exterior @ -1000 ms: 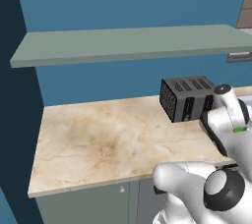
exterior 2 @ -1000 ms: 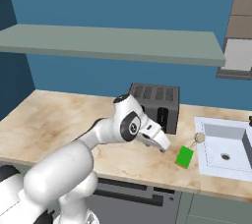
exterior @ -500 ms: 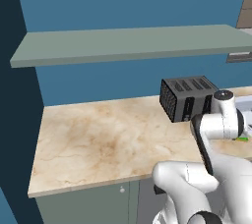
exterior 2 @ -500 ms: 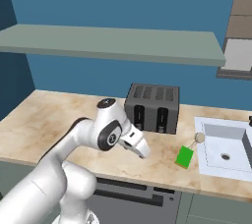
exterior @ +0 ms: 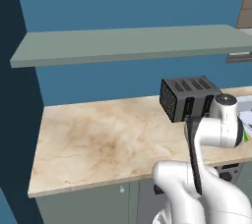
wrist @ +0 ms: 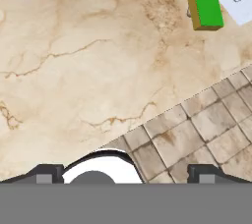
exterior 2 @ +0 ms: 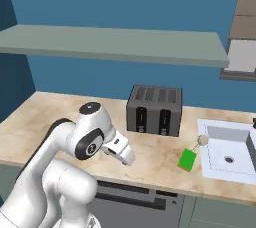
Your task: Locate and retrieve the sponge and dish brush from the cabinet. Place them next to the sink.
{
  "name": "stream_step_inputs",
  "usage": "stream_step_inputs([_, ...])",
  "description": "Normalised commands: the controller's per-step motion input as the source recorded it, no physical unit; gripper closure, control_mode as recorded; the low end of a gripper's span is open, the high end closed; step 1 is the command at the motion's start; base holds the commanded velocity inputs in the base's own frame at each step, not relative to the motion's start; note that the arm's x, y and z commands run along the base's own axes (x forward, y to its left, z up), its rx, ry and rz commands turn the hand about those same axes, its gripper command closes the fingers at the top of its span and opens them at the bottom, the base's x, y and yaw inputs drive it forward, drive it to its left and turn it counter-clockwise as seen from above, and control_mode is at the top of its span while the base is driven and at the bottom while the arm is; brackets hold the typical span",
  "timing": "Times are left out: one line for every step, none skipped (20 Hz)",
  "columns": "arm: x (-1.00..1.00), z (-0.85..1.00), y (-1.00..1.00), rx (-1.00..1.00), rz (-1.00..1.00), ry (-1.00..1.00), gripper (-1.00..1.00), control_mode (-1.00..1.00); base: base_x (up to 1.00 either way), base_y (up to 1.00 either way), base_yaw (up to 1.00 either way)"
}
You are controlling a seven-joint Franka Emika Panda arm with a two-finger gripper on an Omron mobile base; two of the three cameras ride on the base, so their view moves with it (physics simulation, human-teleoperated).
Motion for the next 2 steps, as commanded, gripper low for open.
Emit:
stream_step_inputs([-0.32,0.26,0.44,0.05,0.10,0.01,-1.00,-1.00,0.00,0.00,0.00])
stream_step_inputs([-0.31,0.21,0.41,0.05,0.10,0.01,-1.00,-1.00,0.00,0.00,0.00])
